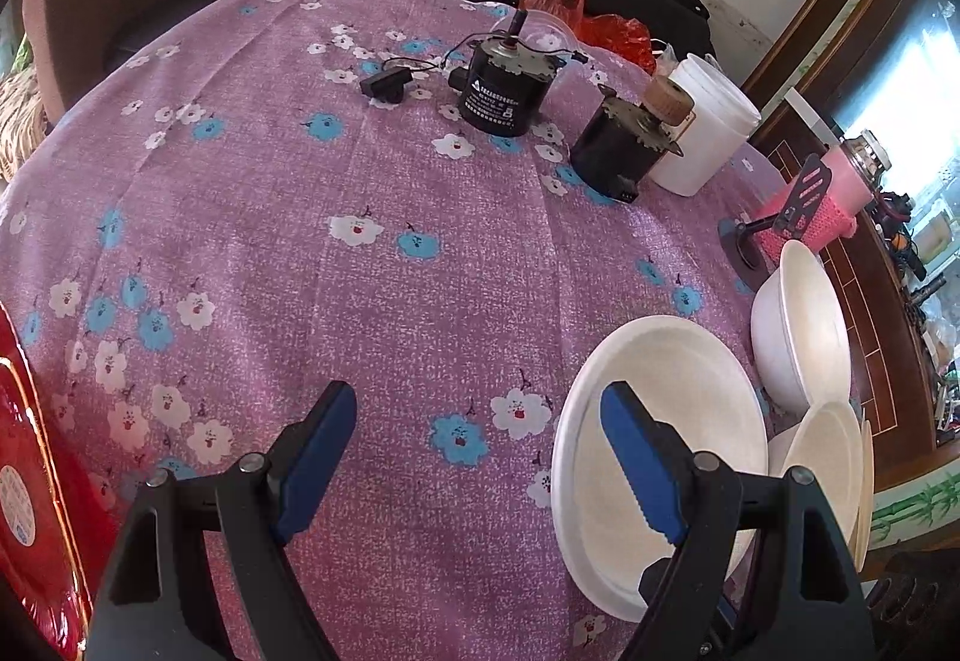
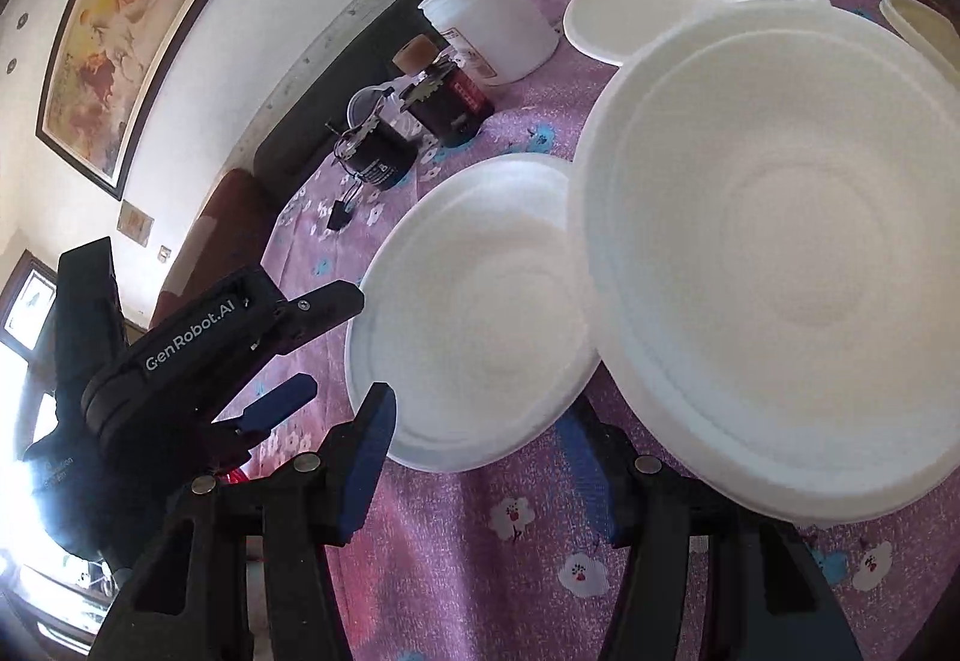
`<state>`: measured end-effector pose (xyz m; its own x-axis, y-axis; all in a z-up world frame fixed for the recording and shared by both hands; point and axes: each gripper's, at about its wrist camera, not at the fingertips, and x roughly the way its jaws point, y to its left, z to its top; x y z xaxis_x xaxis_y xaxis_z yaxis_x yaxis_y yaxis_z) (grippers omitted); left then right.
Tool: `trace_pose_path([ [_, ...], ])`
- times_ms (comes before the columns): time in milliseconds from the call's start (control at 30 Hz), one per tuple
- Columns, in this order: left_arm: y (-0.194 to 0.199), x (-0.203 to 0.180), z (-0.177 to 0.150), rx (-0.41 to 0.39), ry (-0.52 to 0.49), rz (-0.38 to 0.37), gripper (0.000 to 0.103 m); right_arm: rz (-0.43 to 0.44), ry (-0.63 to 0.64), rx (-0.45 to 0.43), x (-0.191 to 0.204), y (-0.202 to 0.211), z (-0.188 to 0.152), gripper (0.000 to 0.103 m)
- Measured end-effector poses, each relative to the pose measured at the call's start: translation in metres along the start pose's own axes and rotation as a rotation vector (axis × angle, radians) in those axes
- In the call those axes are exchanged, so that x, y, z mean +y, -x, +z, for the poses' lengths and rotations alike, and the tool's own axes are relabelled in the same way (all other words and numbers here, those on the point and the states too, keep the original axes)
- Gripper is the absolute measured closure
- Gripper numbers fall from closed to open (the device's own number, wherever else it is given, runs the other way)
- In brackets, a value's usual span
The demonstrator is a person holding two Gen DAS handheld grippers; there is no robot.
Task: Organize plates and bowls
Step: 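Move the right gripper to the rim of the large white paper bowl, then close the right gripper on the white bowl rim and lift it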
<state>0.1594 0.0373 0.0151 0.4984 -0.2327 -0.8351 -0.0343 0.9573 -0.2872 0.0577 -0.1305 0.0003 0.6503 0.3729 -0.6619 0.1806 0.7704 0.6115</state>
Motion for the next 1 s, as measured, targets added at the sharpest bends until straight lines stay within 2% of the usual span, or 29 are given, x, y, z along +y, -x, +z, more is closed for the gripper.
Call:
trace_pose_path([
  [100, -0.010, -0.009, 0.001, 0.016, -0.042, 0.007, 0.021, -0.021, -0.005, -0.011, -0.001, -0.006, 0.003, 0.046],
  [167, -0.016, -0.015, 0.001, 0.026, -0.068, 0.006, 0.026, -0.029, -0.013, -0.012, -0.004, -0.008, 0.004, 0.046],
  [233, -0.021, -0.020, 0.001, 0.048, -0.087, -0.006, 0.056, -0.026, -0.032, -0.007, -0.008, -0.011, 0.004, 0.050],
  [267, -0.023, -0.022, 0.000, 0.066, -0.089, -0.024, 0.063, -0.022, -0.038, -0.005, -0.009, -0.012, 0.005, 0.056],
  [300, -0.025, -0.023, -0.001, 0.080, -0.086, -0.045, 0.078, -0.009, -0.040, -0.002, -0.010, -0.013, 0.004, 0.061],
  [333, -0.024, -0.025, -0.003, 0.083, -0.089, -0.047, 0.081, -0.005, -0.040, 0.001, -0.011, -0.012, 0.004, 0.063],
  [667, 0.032, -0.011, -0.020, -0.026, -0.120, -0.003, 0.088, 0.040, 0.002, 0.060, 0.000, -0.014, -0.005, 0.078],
  [1000, 0.108, 0.025, -0.049, -0.163, -0.062, 0.018, 0.088, 0.097, 0.154, 0.068, 0.051, 0.018, -0.026, 0.080],
])
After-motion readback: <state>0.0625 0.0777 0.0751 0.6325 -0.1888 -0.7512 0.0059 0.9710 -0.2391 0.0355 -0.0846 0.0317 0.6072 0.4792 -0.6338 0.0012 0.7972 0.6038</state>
